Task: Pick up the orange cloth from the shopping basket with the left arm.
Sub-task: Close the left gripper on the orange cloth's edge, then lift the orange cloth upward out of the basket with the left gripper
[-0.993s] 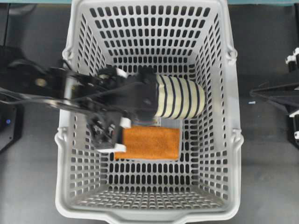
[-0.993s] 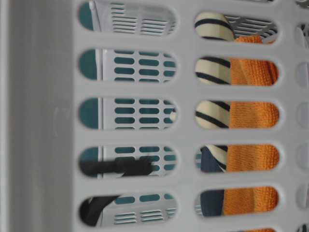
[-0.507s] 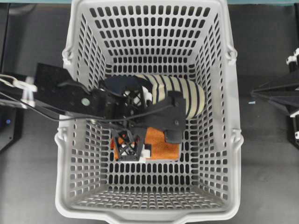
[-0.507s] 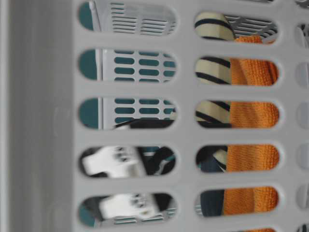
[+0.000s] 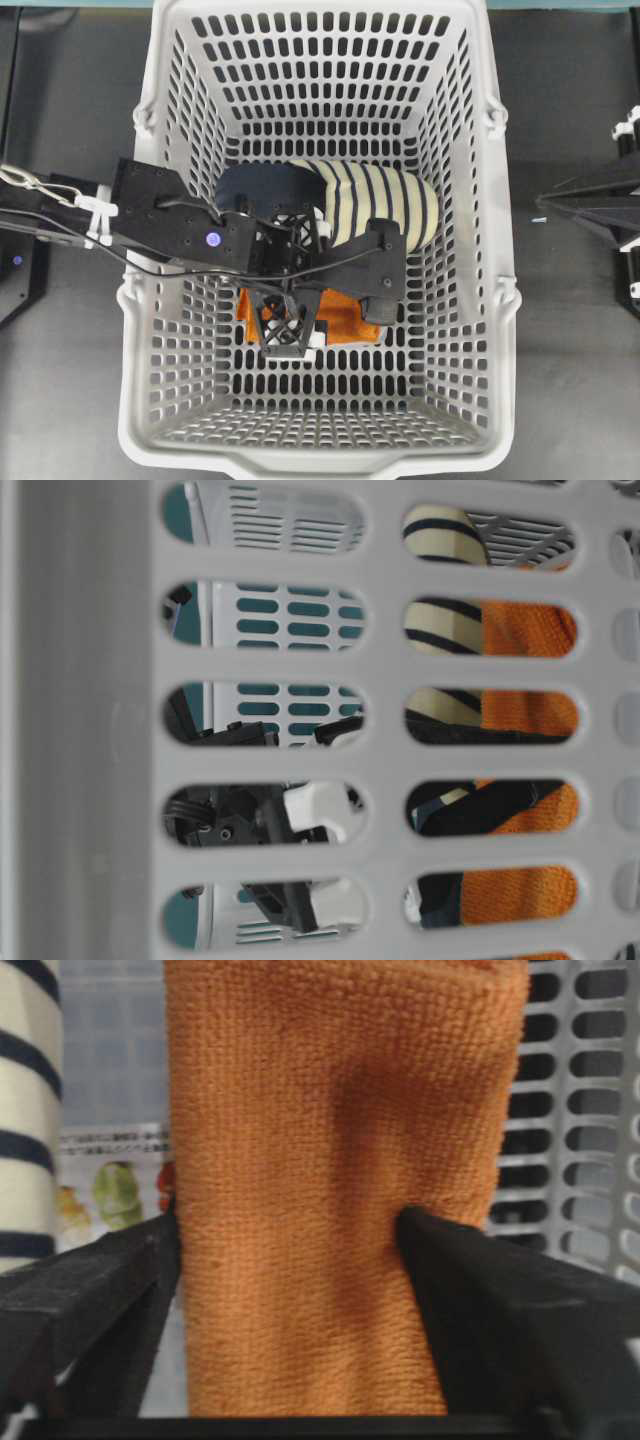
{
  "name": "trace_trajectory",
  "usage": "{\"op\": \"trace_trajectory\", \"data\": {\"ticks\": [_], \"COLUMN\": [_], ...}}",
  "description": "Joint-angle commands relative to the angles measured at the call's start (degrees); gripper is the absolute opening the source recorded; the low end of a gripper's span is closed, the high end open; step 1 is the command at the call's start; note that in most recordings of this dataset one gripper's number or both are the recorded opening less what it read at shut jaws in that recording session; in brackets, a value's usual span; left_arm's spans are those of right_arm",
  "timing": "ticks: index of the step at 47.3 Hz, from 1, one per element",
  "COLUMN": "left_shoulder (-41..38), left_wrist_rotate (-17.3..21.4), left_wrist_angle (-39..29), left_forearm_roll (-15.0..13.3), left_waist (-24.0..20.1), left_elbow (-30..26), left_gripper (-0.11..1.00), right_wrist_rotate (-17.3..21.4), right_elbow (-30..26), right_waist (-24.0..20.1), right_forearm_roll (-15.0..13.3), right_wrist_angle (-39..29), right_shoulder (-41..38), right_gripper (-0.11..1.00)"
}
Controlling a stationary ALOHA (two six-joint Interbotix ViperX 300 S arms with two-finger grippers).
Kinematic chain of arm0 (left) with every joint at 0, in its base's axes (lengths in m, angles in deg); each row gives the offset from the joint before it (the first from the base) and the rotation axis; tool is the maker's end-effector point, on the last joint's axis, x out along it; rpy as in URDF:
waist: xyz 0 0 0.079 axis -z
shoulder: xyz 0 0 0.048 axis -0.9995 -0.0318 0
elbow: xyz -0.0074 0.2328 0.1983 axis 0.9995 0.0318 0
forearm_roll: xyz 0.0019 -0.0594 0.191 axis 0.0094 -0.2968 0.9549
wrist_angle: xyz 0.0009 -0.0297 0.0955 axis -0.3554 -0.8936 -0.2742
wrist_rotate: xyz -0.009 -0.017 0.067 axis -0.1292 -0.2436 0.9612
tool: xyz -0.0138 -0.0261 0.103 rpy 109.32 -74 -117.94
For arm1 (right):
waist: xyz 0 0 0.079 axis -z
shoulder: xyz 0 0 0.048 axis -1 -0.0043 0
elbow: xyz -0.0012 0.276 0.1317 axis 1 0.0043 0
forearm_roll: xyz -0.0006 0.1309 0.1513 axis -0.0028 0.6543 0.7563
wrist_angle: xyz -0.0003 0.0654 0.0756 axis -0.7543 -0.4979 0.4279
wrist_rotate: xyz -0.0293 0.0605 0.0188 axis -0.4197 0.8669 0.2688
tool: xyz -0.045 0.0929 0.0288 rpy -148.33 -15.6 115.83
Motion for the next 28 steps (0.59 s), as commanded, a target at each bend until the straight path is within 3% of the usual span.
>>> {"op": "trace_trajectory", "data": {"ticks": [1,10,13,28], "left_shoulder": [0.2,1.8,3.0,6.9], "left_wrist_rotate": [0.1,0.3,0.4,0.3], "left_wrist_angle": [0.2,-0.4,-1.3,-18.7], "left_forearm_roll": [0.3,0.2,0.3,0.3], "left_waist": [0.3,0.3,0.3,0.2], "left_elbow": [-0.3,-1.6,-2.7,-17.2], "left_gripper": [0.73,0.23,0.13,0.12], "right_wrist_rotate": [-0.1,-0.1,-0.1,-0.1], "right_elbow": [-0.4,-0.1,-0.1,-0.1], "right_waist": [0.1,0.3,0.3,0.3], "right_forearm_roll": [0.2,0.2,0.2,0.2], "right_wrist_angle": [0.3,0.4,0.4,0.3], "right_shoulder": [-0.4,-0.3,-0.3,0.4], "right_gripper": [0.00,0.00,0.00,0.00]}}
